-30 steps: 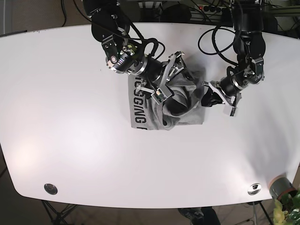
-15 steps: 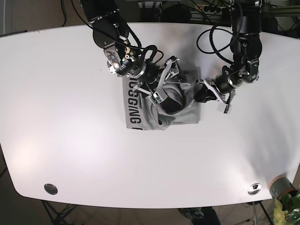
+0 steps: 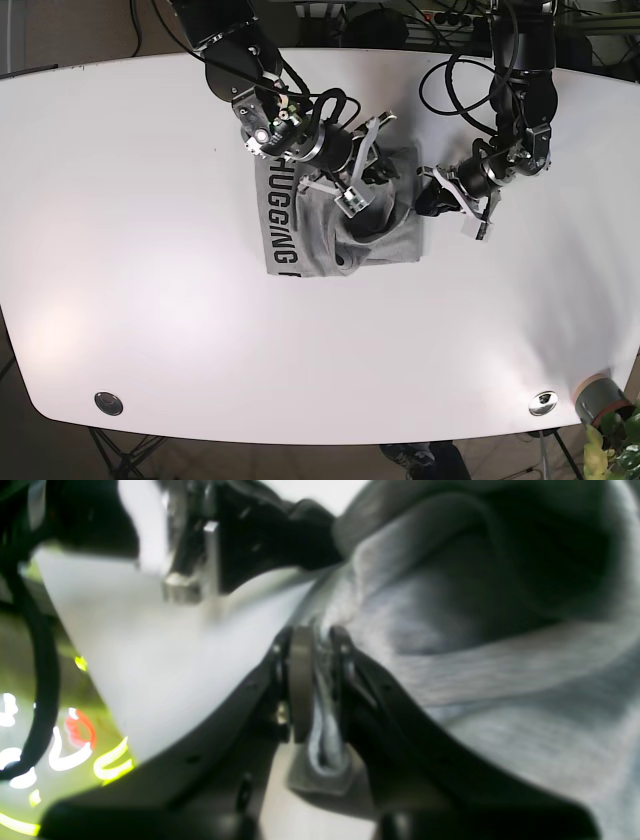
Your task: Fold the T-shirt properly
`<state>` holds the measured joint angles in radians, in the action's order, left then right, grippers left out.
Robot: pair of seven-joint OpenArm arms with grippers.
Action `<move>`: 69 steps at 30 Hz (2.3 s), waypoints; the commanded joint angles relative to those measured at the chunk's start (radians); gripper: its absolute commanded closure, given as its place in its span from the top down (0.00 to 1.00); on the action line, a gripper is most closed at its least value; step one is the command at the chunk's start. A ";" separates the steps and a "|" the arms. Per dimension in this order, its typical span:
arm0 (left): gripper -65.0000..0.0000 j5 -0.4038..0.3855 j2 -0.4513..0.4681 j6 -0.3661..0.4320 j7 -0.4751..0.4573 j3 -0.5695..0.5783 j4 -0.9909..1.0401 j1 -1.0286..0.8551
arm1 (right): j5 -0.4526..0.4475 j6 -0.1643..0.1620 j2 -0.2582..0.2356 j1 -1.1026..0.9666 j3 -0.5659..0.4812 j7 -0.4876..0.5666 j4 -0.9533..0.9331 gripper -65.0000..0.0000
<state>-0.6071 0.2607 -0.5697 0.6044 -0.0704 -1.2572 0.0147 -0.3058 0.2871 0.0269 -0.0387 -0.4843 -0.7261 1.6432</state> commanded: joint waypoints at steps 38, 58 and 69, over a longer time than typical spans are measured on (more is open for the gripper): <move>0.00 -0.014 0.015 -0.006 -0.010 -0.009 -0.019 0.026 | -0.016 0.011 0.000 0.089 0.135 0.026 0.024 0.64; 0.00 -0.014 0.015 -0.008 -0.010 -0.006 -0.019 0.026 | -0.019 0.011 0.009 0.202 0.089 0.112 -0.126 0.08; 0.00 -0.012 0.013 -0.008 -0.010 -0.001 -0.019 0.024 | -0.017 0.011 0.089 0.342 0.078 0.112 -0.243 0.11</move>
<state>-0.6014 0.2646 -0.5686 0.6113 -0.0692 -1.2575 0.0227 -0.3099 0.2909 0.0978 0.2577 -0.4061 -0.6476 1.4132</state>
